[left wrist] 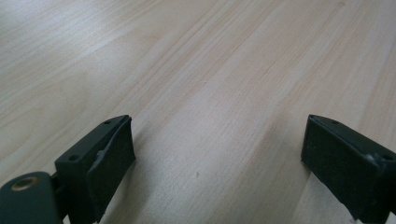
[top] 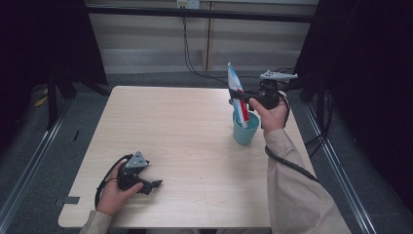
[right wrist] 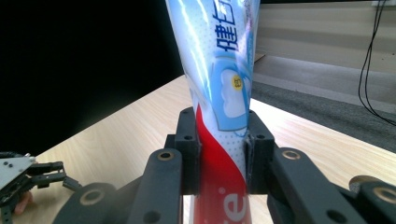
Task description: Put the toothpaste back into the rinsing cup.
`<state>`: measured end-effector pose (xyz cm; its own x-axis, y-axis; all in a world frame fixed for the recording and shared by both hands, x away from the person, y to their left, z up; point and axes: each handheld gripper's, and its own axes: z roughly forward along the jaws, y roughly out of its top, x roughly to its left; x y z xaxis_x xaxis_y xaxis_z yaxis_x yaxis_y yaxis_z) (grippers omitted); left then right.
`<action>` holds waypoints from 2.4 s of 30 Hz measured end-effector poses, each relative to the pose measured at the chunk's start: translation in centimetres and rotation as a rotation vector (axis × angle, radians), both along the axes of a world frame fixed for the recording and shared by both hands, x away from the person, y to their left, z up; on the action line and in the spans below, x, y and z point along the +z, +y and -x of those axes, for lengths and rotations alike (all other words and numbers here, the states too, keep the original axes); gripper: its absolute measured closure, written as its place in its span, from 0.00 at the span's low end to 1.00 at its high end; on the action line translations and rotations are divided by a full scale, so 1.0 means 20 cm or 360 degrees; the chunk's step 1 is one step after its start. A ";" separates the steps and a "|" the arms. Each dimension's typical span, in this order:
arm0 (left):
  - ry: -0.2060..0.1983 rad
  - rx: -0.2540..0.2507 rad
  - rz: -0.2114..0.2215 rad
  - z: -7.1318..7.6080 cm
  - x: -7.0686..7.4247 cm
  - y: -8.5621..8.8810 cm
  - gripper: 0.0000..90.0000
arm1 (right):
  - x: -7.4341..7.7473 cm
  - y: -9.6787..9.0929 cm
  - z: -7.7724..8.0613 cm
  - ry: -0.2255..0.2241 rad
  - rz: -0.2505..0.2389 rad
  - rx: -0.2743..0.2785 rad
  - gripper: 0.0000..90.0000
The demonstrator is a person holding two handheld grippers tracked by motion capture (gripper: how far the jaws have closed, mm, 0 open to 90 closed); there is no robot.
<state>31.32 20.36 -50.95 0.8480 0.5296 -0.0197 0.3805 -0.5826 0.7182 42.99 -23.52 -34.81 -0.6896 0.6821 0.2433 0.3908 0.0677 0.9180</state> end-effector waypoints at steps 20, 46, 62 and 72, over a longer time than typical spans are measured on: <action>0.0006 -0.0004 -0.0004 0.00 0.00 0.00 0.10 | -0.05 -0.06 -0.04 -0.0019 -0.0006 -0.0092 0.81; 0.0003 -0.0004 -0.0002 0.00 0.00 0.00 0.10 | -0.14 -0.09 -0.08 -0.0052 0.0035 -0.0196 0.80; 0.0003 -0.0002 -0.0002 0.00 0.00 0.00 0.10 | -0.21 -0.13 -0.10 -0.0042 0.0031 -0.0261 0.80; 0.0004 -0.0003 -0.0003 0.00 0.00 0.00 0.10 | -0.25 -0.14 -0.10 -0.0033 0.0040 -0.0271 0.80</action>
